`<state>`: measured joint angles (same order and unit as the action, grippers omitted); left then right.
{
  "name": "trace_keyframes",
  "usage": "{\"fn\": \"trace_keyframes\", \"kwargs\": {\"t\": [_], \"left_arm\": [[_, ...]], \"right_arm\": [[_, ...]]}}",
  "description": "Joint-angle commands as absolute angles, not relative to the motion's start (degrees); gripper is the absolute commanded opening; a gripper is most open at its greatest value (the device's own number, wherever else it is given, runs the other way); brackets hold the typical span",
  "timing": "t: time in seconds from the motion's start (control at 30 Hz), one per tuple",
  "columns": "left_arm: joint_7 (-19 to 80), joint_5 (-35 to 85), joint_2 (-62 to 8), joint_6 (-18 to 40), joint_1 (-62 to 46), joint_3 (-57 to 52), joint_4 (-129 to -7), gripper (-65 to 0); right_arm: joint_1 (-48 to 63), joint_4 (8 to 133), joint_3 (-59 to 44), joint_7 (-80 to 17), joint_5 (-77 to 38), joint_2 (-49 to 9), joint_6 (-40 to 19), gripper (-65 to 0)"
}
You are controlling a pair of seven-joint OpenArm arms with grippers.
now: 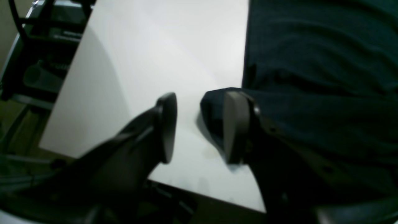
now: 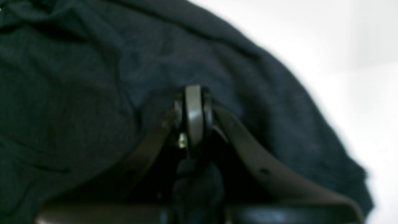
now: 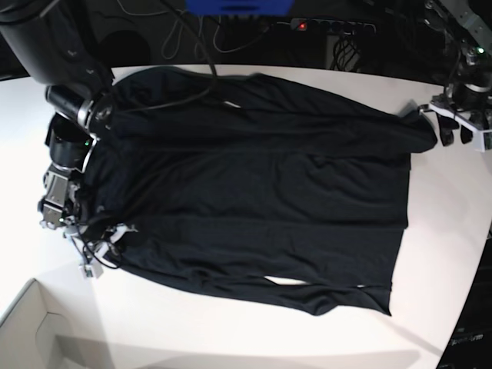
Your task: Layout the t-shirt on the table in an organized manner, then fold the t-shirt properly
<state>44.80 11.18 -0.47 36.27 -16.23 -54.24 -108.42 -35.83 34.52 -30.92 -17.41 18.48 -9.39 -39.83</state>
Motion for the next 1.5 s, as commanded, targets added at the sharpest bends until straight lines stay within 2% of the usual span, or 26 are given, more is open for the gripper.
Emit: {"fn": "trace_keyframes", "kwargs": {"t": [0.0, 0.17, 0.4, 0.57, 0.67, 0.83, 0.97, 1.1, 1.23, 1.33, 1.47], "left_arm": [[43.56, 11.74, -1.19, 36.26, -16.31, -54.46, -109.32, -40.5], [43.82, 11.56, -1.19, 36.26, -16.22, -54.37, -109.23, -40.5], [43.91, 11.74, -1.19, 36.26, -15.69, -53.93, -109.14, -40.5], [43.91, 11.74, -1.1, 36.26, -15.6, -53.58, -109.14, -40.5], [43.91, 11.56, -1.1, 36.26, -16.22, -52.44, -109.14, -40.5], [44.0, 11.74, 0.66, 36.26, -16.22, -52.44, -109.76, -40.5], [43.91, 11.56, 0.84, 36.18, -13.05, -52.35, -109.67, -40.5], [44.09, 11.12, 0.48, 35.56, -6.02, -51.3, -106.95, -40.5], [44.0, 6.29, -1.27, 35.38, -0.75, -44.0, -101.85, -40.5], [43.3, 0.92, -1.36, 35.38, 3.47, -38.55, -94.73, -40.5], [42.95, -2.15, -1.36, 35.38, 8.75, -37.93, -84.26, -40.5]], "right_arm": [[-37.67, 33.89, -30.9, -14.37, 17.63, -10.07, -40.0, -65.0], [-37.67, 26.24, -29.93, -3.65, 17.71, -11.74, -30.02, -65.0], [-37.49, 21.49, -16.75, 11.03, 17.71, -12.35, -16.48, -65.0], [-37.93, 21.41, -12.62, 14.2, 17.71, -12.26, -2.42, -65.0], [-39.69, 21.49, -12.44, 14.2, 17.71, -12.18, 3.03, -65.0], [-40.31, 25.19, -12.44, 13.67, 17.54, -11.12, 2.42, -65.0], [-36.35, 31.43, -12.44, 11.74, 17.45, -11.03, -0.66, -65.0], [-28.0, 44.09, -12.44, 6.64, 17.45, -9.71, -4.35, -65.0], [-17.54, 60.26, -12.53, 0.57, 17.45, -7.78, -8.84, -65.0], [-9.71, 71.6, -12.53, -2.95, 17.45, -5.05, -10.86, -65.0], [-0.92, 83.21, -12.53, -6.11, 17.45, -2.95, -14.99, -65.0]]}}
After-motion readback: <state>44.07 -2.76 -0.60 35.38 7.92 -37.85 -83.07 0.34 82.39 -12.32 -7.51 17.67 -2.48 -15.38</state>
